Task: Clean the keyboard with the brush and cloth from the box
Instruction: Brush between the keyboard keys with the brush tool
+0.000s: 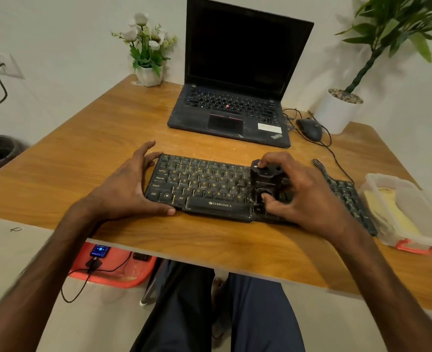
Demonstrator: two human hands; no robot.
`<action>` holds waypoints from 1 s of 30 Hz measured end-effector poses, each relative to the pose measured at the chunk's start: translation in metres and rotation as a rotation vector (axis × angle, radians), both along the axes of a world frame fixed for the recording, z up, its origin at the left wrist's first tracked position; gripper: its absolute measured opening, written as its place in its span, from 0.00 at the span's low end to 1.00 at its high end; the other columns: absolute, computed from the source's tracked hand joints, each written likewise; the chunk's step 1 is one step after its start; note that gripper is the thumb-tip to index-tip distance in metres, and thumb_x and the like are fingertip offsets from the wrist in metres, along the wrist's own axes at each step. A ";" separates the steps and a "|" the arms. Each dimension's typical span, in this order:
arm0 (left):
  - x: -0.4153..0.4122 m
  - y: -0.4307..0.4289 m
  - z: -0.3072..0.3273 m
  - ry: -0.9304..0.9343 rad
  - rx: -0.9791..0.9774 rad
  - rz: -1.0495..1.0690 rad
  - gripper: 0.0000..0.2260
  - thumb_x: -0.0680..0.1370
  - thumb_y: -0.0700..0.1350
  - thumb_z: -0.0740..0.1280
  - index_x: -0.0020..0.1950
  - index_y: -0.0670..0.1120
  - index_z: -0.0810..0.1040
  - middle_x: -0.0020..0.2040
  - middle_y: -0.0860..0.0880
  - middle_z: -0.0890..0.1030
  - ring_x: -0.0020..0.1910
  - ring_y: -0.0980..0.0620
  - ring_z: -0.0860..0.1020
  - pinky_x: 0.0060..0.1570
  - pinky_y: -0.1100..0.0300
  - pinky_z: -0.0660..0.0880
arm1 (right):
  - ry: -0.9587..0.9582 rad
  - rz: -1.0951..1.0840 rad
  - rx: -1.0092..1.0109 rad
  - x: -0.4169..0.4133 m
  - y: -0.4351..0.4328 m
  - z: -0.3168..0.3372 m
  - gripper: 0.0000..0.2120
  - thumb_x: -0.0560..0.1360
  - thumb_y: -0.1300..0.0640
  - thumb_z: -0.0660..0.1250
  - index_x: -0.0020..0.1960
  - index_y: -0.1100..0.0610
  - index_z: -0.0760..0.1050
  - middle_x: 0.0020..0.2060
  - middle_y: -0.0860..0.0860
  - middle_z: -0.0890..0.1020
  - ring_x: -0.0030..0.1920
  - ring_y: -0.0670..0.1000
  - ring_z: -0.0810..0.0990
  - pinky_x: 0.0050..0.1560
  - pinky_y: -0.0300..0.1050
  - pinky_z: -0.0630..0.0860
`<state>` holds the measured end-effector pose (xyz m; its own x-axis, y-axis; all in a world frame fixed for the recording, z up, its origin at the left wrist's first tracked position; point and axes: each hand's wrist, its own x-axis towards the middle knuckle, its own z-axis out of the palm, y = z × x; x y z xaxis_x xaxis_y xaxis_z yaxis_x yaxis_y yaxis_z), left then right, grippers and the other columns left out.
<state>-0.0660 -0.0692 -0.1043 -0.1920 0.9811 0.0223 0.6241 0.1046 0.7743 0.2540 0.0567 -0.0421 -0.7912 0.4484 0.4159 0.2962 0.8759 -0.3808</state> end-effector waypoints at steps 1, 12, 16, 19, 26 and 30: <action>0.000 0.000 0.000 0.002 0.000 -0.002 0.68 0.49 0.69 0.80 0.80 0.60 0.43 0.79 0.58 0.61 0.76 0.58 0.60 0.77 0.50 0.57 | 0.006 0.008 0.052 0.002 0.002 0.002 0.29 0.70 0.61 0.75 0.65 0.48 0.65 0.56 0.41 0.73 0.52 0.41 0.76 0.54 0.30 0.76; -0.002 -0.001 -0.001 0.017 -0.010 -0.003 0.67 0.51 0.69 0.80 0.79 0.60 0.43 0.79 0.57 0.60 0.76 0.58 0.59 0.77 0.49 0.57 | 0.140 0.028 0.118 -0.003 0.007 -0.012 0.27 0.70 0.60 0.73 0.64 0.51 0.65 0.56 0.45 0.75 0.54 0.39 0.75 0.53 0.34 0.79; -0.004 -0.001 -0.001 0.003 -0.013 -0.002 0.67 0.51 0.68 0.81 0.79 0.61 0.43 0.79 0.58 0.60 0.75 0.58 0.60 0.77 0.48 0.58 | 0.270 0.102 -0.097 -0.007 -0.013 -0.019 0.27 0.68 0.61 0.75 0.62 0.50 0.67 0.56 0.38 0.73 0.56 0.44 0.79 0.47 0.36 0.81; -0.003 0.000 -0.002 -0.004 -0.005 -0.003 0.67 0.50 0.68 0.81 0.79 0.61 0.43 0.79 0.58 0.60 0.76 0.58 0.60 0.77 0.48 0.58 | 0.168 0.118 -0.026 -0.005 -0.013 -0.027 0.27 0.70 0.59 0.74 0.64 0.49 0.66 0.56 0.42 0.73 0.54 0.44 0.78 0.49 0.35 0.81; -0.002 0.001 -0.002 0.018 0.002 -0.001 0.68 0.50 0.69 0.81 0.80 0.60 0.43 0.79 0.57 0.61 0.75 0.57 0.61 0.77 0.49 0.58 | 0.301 -0.042 -0.142 -0.001 0.004 -0.011 0.29 0.69 0.63 0.76 0.62 0.46 0.66 0.56 0.37 0.73 0.55 0.45 0.80 0.45 0.40 0.83; -0.003 0.001 -0.002 0.021 0.006 -0.005 0.67 0.50 0.69 0.80 0.79 0.60 0.44 0.79 0.58 0.61 0.75 0.59 0.61 0.77 0.50 0.58 | 0.225 0.083 -0.193 -0.013 -0.010 -0.023 0.29 0.69 0.62 0.76 0.62 0.47 0.65 0.56 0.34 0.72 0.56 0.41 0.79 0.45 0.34 0.81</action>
